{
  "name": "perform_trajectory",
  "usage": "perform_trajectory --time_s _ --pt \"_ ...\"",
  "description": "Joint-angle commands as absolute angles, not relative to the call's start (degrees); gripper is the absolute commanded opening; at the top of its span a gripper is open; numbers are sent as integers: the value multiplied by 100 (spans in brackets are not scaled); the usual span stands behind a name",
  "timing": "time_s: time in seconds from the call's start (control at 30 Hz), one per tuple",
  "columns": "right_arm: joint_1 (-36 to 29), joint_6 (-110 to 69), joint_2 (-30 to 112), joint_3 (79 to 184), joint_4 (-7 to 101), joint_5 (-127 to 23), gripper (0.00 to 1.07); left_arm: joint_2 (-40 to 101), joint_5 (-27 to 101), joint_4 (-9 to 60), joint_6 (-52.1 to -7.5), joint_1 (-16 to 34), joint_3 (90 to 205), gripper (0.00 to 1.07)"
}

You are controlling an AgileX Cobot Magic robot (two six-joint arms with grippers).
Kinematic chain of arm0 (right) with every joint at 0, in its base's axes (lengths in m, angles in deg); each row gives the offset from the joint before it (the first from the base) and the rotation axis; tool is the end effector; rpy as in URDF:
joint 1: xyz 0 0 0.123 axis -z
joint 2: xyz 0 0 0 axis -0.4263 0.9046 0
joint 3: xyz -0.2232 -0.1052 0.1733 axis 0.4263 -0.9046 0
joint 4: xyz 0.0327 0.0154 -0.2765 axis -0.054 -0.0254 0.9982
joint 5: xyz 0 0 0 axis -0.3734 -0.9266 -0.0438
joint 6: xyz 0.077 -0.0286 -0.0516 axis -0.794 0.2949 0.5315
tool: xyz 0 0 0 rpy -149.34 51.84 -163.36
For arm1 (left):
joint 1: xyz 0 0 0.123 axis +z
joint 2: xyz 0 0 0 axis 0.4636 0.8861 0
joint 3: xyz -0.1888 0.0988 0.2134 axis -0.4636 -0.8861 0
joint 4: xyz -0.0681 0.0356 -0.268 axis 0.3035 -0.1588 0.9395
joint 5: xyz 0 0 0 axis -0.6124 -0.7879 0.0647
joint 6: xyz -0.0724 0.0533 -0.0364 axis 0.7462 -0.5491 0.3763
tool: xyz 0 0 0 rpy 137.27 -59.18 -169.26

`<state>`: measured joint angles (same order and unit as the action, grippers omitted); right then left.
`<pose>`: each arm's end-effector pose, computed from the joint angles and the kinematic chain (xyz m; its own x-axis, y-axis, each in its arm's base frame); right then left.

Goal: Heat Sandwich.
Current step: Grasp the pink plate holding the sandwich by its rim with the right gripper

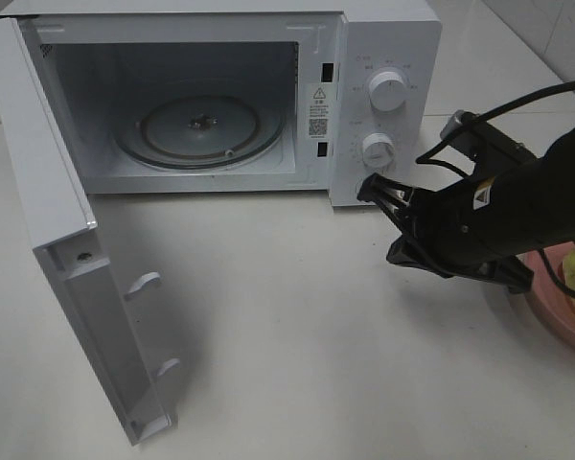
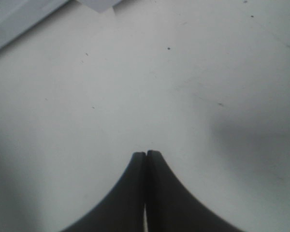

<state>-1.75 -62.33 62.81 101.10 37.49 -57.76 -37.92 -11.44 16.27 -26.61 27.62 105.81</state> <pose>0.2695 0.1379 0.1522 -0.8025 0.4156 -0.4281 0.1946 0.8605 0.4707 0.0083 -0.0079 0.2889 -0.4373 -0.0377 -0.8985 0.0564 0.9960 -0.0692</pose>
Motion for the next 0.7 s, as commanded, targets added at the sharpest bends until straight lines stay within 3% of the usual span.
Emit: perform_trajectory --time_s 0.03,0.27,0.5,0.67,0.7 --pt "-130 -5419 6074 10127 3841 -6298 0 -3907 -1110 1673 -2667 2745 10564 97" --pt "-130 -3511 5656 10127 3950 -7570 2 -3907 -1110 1673 -2667 2745 10564 97" --pt "-130 -2950 5484 10133 3950 -8200 6 -3907 -1110 1673 -2667 2745 10564 97" --pt "117 -2927 5393 10133 3961 -8601 16 -3907 -1110 1673 -2667 2745 10564 97" --pt "260 -2927 5358 10138 4058 -8739 22 -3907 -1110 1673 -2667 2745 10564 97"
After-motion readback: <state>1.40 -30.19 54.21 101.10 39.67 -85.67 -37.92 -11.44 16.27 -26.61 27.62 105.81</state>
